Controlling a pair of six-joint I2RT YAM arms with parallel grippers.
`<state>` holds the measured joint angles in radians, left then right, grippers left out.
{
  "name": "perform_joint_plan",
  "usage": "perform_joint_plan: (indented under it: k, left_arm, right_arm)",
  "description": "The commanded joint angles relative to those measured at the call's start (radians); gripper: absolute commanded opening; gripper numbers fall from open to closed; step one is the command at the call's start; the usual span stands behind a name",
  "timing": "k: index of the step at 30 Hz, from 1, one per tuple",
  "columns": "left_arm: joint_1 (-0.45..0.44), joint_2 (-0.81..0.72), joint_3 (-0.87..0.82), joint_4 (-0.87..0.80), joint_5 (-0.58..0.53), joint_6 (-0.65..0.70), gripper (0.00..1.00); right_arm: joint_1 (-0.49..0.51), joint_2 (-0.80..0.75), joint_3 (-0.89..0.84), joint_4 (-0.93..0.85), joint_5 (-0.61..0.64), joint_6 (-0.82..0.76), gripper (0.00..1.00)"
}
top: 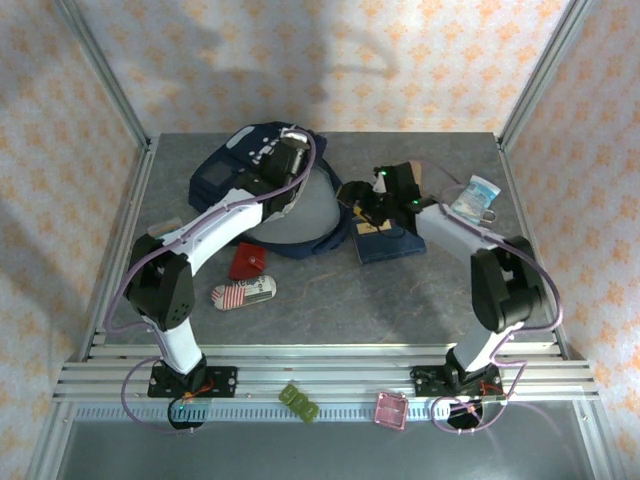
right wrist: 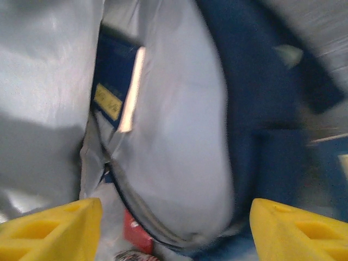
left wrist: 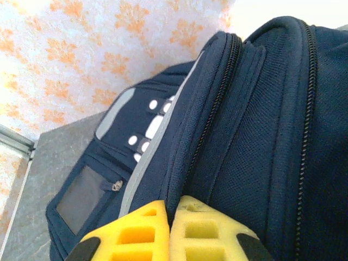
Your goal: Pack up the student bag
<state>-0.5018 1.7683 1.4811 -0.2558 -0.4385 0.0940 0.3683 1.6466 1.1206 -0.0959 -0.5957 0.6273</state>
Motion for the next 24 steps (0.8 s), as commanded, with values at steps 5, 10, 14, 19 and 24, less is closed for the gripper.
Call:
perform_joint_plan:
  k: [5, 10, 14, 19, 24]
  left_arm:
    - [-0.026, -0.017, 0.007, -0.023, 0.055, -0.126, 0.49]
    - [-0.107, -0.076, -0.063, -0.031, 0.22, -0.249, 0.52]
    - [-0.181, -0.122, -0.182, 0.004, 0.343, -0.344, 0.51]
    - [-0.288, -0.167, -0.359, 0.094, 0.496, -0.44, 0.51]
    - [-0.364, -0.147, -0.469, 0.122, 0.535, -0.505, 0.51]
  right_arm:
    - [-0.148, -0.061, -0.139, -0.138, 0.301, -0.145, 0.69]
    - [-0.198, -0.021, -0.151, -0.137, 0.354, -0.192, 0.66]
    - [-0.204, 0.035, -0.177, -0.14, 0.325, -0.204, 0.62]
    - [-0.196, 0.0, -0.291, -0.124, 0.227, -0.179, 0.56]
    - [-0.127, -0.119, -0.438, -0.092, 0.076, -0.073, 0.56]
